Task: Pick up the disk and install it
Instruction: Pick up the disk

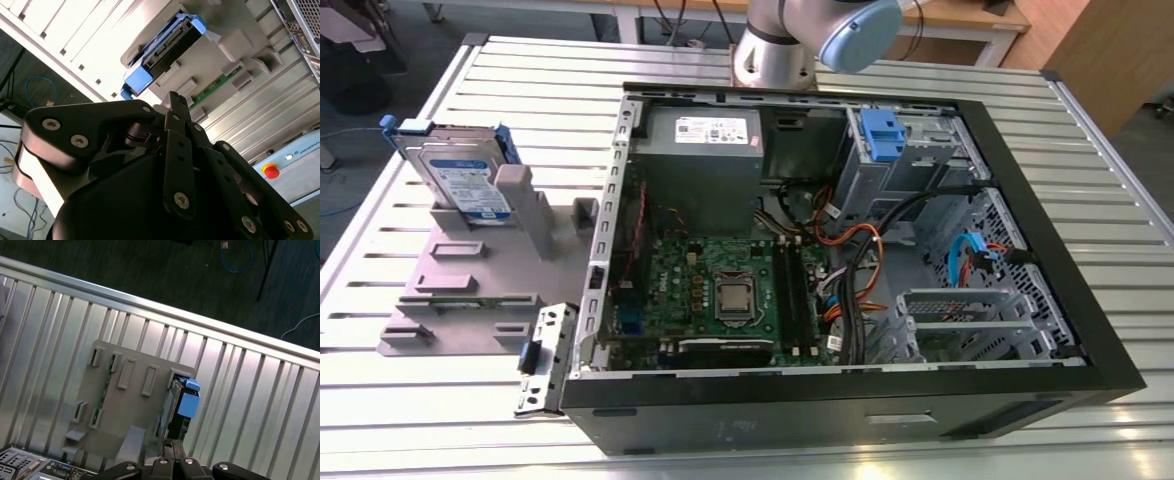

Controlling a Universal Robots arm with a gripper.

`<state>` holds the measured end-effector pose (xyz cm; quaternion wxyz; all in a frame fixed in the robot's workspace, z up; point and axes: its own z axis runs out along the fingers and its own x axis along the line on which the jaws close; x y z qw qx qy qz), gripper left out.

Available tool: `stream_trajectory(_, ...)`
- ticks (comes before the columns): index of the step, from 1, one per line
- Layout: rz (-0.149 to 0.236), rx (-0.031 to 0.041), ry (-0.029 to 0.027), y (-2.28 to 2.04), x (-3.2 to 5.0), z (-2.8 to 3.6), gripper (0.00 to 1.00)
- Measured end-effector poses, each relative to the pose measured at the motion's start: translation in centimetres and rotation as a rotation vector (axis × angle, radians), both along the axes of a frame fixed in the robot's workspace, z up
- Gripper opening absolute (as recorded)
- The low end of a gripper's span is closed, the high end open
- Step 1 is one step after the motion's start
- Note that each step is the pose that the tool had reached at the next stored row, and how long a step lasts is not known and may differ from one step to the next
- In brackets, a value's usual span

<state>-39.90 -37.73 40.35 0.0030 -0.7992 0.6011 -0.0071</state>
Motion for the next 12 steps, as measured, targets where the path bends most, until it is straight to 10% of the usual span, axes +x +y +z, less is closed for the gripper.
stream_trajectory(7, -0.005, 0.0001, -0.0005, -0.01, 0.01, -0.46, 0.11)
stream_trajectory(12, -0.088, 0.0001, -0.0005, -0.01, 0.01, -0.7, 0.11)
